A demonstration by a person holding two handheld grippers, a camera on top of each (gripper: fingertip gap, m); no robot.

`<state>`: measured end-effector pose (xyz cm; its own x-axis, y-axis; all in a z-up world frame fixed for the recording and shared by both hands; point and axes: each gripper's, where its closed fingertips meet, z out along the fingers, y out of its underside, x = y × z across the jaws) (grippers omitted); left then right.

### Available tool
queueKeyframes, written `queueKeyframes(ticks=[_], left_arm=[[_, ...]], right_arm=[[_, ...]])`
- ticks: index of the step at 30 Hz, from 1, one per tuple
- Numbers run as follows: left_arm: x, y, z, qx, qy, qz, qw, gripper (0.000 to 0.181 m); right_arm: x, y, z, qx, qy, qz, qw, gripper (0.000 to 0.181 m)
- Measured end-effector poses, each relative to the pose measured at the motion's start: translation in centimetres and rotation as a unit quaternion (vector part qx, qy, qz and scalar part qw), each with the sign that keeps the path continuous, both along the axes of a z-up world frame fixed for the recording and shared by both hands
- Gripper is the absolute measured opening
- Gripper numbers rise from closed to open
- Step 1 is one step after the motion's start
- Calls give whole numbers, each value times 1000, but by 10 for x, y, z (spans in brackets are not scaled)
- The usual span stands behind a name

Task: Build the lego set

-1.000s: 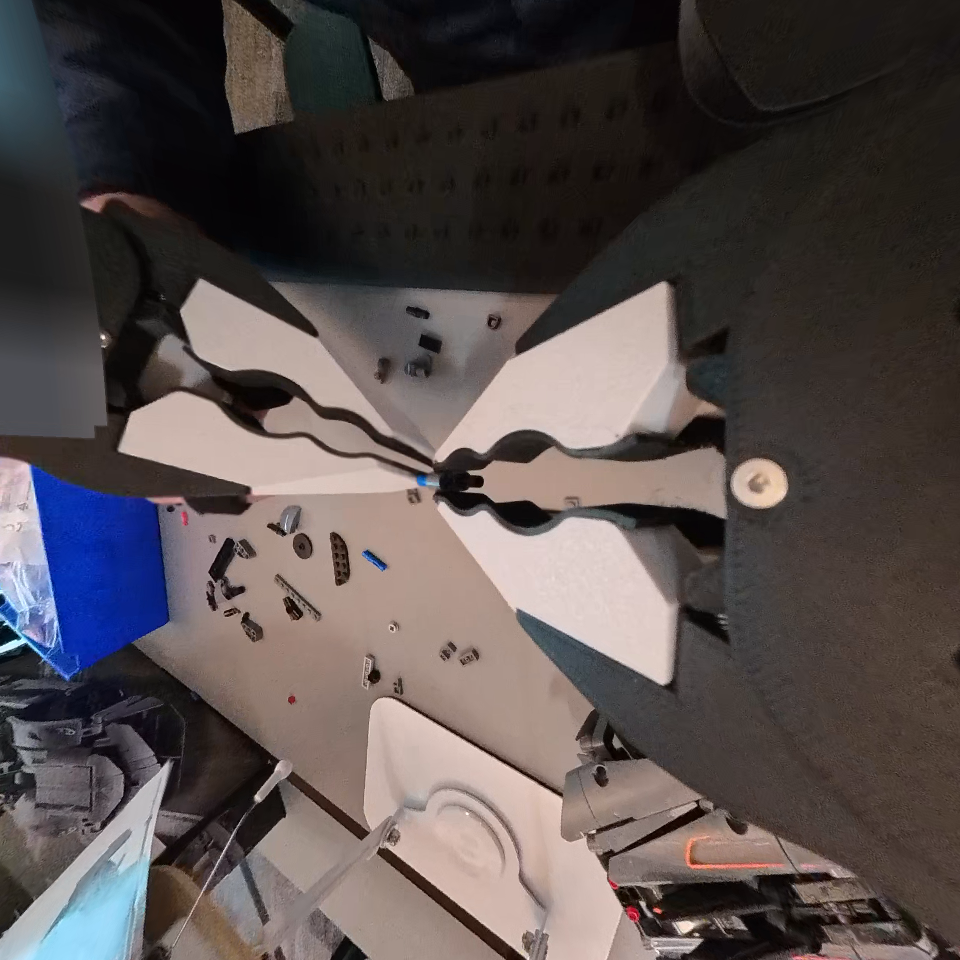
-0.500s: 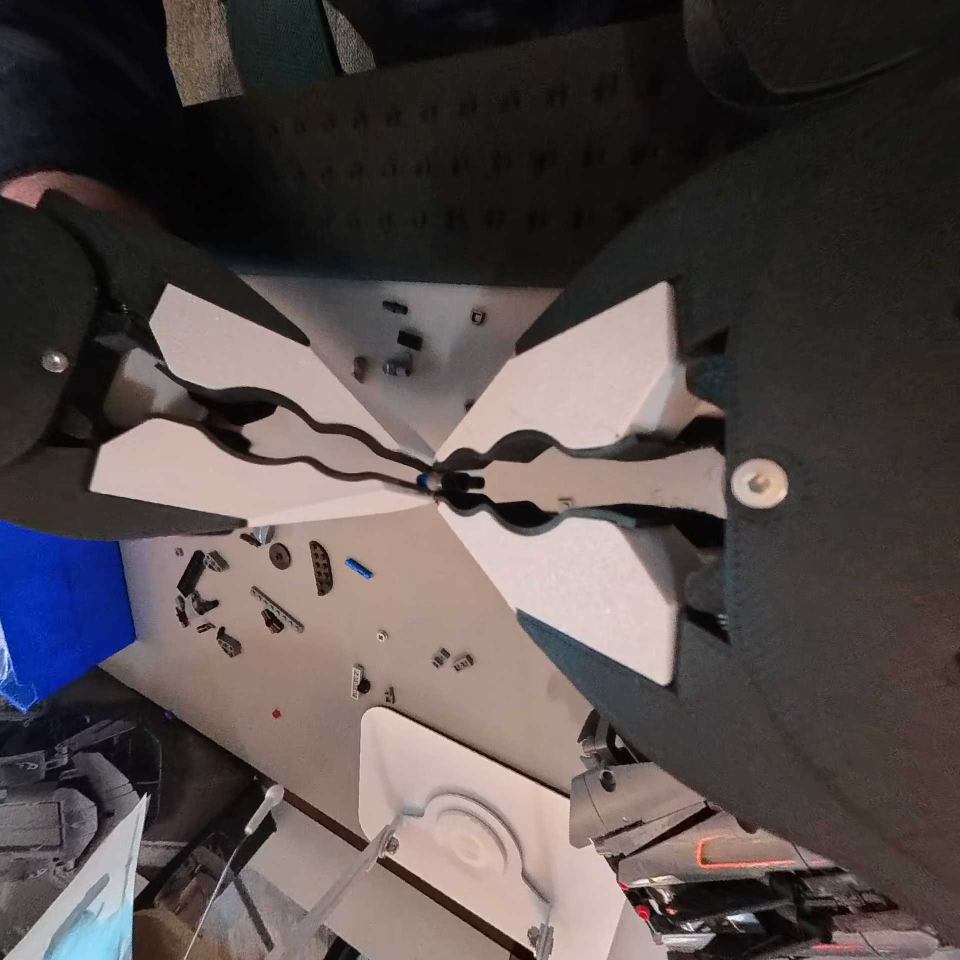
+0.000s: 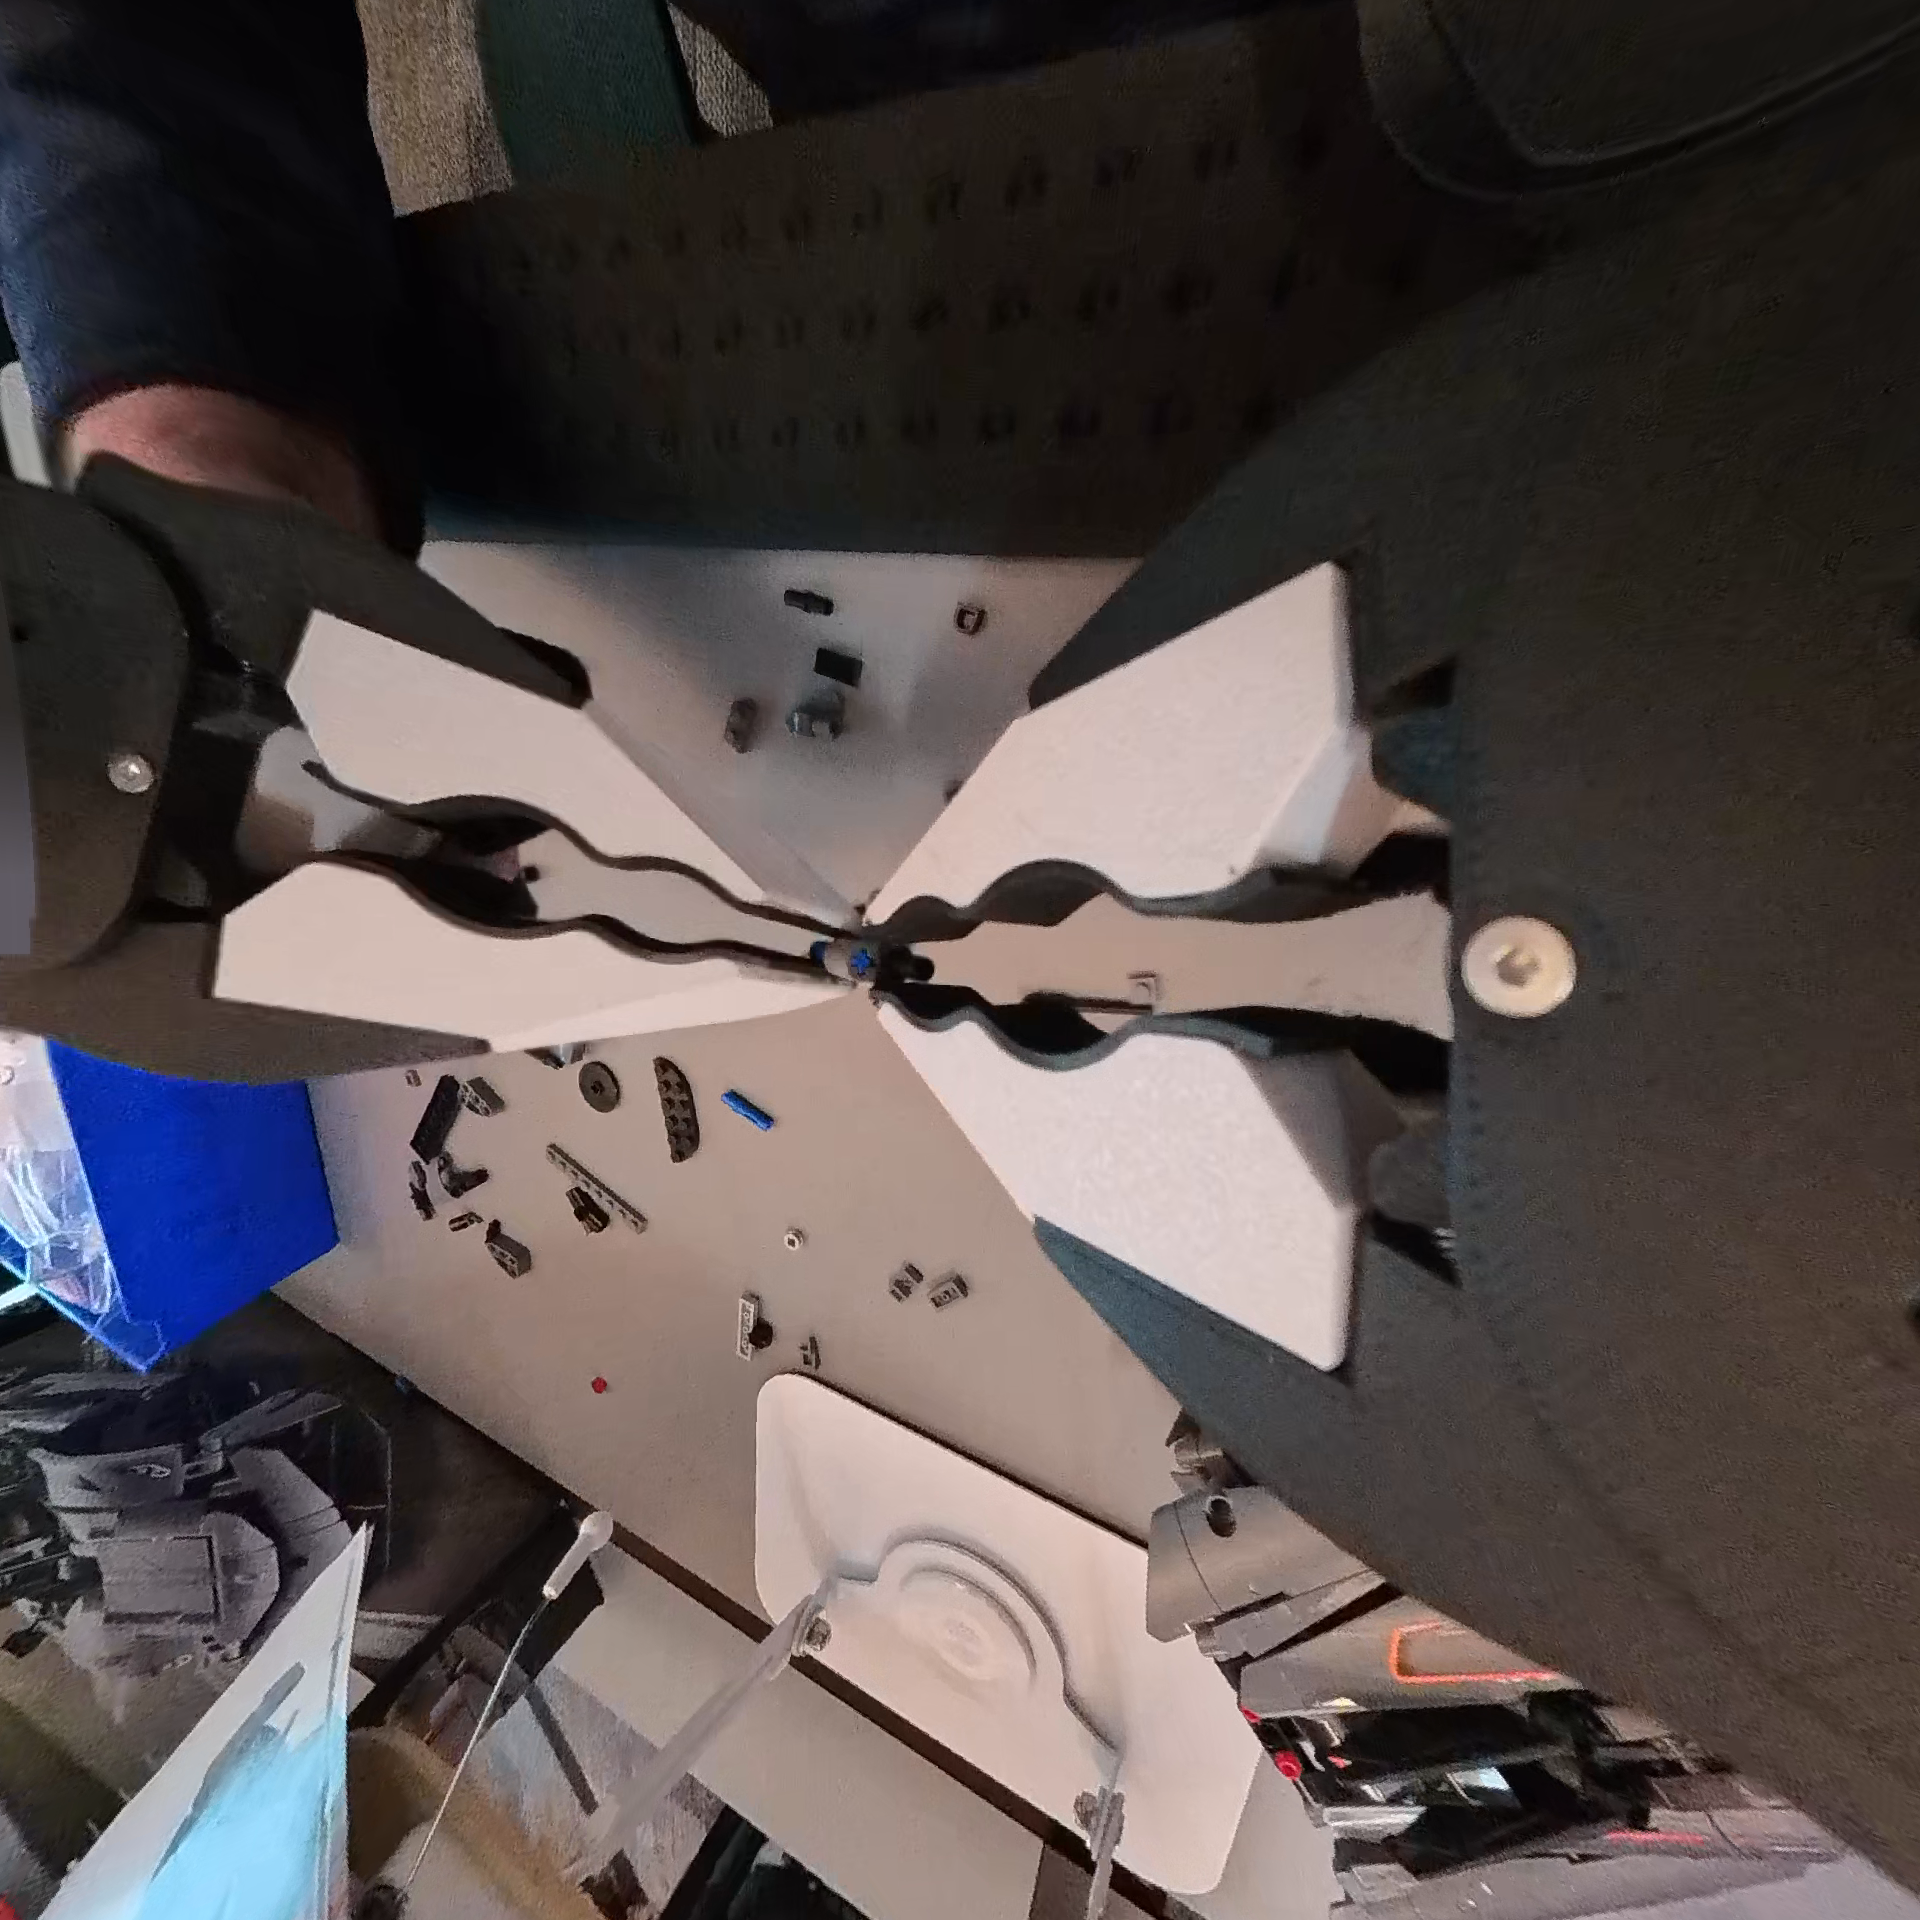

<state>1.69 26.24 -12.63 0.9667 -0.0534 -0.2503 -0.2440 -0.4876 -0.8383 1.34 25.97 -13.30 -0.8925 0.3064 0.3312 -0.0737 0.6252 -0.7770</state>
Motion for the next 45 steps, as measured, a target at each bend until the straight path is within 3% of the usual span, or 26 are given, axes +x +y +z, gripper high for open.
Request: queueKeyframes(ticks=[13, 23, 24, 25, 27, 29, 33, 37, 45], left_arm=[[6, 2, -13, -39, 47, -14, 998, 4], [14, 1, -2, -5, -15, -36, 999, 4], [13, -1, 0, -2, -16, -35, 999, 4], [-5, -11, 6, 5, -12, 9, 1000, 4], [-21, -29, 26, 70, -75, 27, 994, 3], [-15, -22, 19, 55, -66, 22, 996, 4], [-11, -16, 19, 82, -152, 1, 985, 4], [-2, -4, 12, 59, -141, -16, 988, 4], [5, 5, 6, 44, -105, -26, 993, 4]], right_arm=[[6, 0, -11, 72, 29, 9, 997, 0], [15, 3, -1, 63, 42, 30, 997, 0], [10, 10, -5, 86, 50, 16, 995, 0], [0, 29, -15, 122, 58, -7, 991, 0], [-1, 38, -6, 67, 20, -9, 997, 0], [-1, 29, 7, 24, 8, -7, 1000, 0], [-6, 27, 10, -51, -45, -10, 998, 5], [-2, 11, 19, -87, -51, 6, 995, 13], [4, 5, 13, -85, -64, 18, 994, 2]])
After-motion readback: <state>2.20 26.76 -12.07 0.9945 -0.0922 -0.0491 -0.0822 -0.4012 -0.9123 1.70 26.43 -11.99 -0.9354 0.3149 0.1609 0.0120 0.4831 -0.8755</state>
